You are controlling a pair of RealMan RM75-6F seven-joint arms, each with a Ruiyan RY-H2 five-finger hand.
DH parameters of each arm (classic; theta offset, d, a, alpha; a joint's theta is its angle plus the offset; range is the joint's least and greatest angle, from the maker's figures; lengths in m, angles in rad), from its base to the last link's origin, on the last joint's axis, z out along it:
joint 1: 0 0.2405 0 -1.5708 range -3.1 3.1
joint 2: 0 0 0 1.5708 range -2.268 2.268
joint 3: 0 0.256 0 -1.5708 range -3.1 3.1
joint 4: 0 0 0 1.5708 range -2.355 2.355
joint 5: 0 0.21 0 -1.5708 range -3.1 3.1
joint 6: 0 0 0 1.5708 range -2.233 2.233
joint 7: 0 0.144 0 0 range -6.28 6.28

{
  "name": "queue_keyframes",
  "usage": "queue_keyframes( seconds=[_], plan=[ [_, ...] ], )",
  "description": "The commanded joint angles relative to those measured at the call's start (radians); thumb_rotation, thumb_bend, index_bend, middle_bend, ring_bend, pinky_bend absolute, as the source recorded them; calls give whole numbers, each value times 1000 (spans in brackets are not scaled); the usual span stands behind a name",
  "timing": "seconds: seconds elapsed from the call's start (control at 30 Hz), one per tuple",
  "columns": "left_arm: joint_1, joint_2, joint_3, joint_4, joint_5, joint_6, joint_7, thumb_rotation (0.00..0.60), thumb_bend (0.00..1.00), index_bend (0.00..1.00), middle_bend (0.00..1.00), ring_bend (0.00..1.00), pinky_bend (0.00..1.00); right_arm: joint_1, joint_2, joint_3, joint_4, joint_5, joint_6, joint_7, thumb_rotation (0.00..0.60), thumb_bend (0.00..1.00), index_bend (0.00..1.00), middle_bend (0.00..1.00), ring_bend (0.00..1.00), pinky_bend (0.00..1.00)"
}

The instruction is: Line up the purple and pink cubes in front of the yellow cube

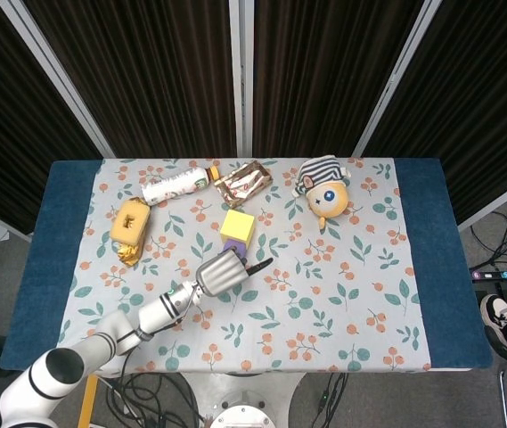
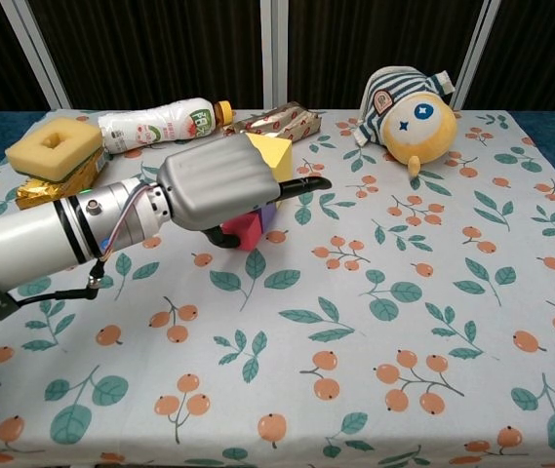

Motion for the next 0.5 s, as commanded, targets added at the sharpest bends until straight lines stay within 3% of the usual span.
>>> queue_keyframes(
  seconds=[0.03,0.3,0.5],
  plan=[
    [-1,-5,4,13,5,8,-3,600,0,88,768,785,728,0,1,0,-2,0,0,-1,600,138,0,50,3,135],
    [12,3,6,1,6,40,-17,600,0,88,755,776,727,-1,2,0,-4,-1,0,-2,600,139,0,50,3,137],
    [68,93,-18,-158,-26,120,-33,600,0,88,654,655,725,3,3,3,0,-3,-2,8,600,139,0,50,3,137]
  ],
)
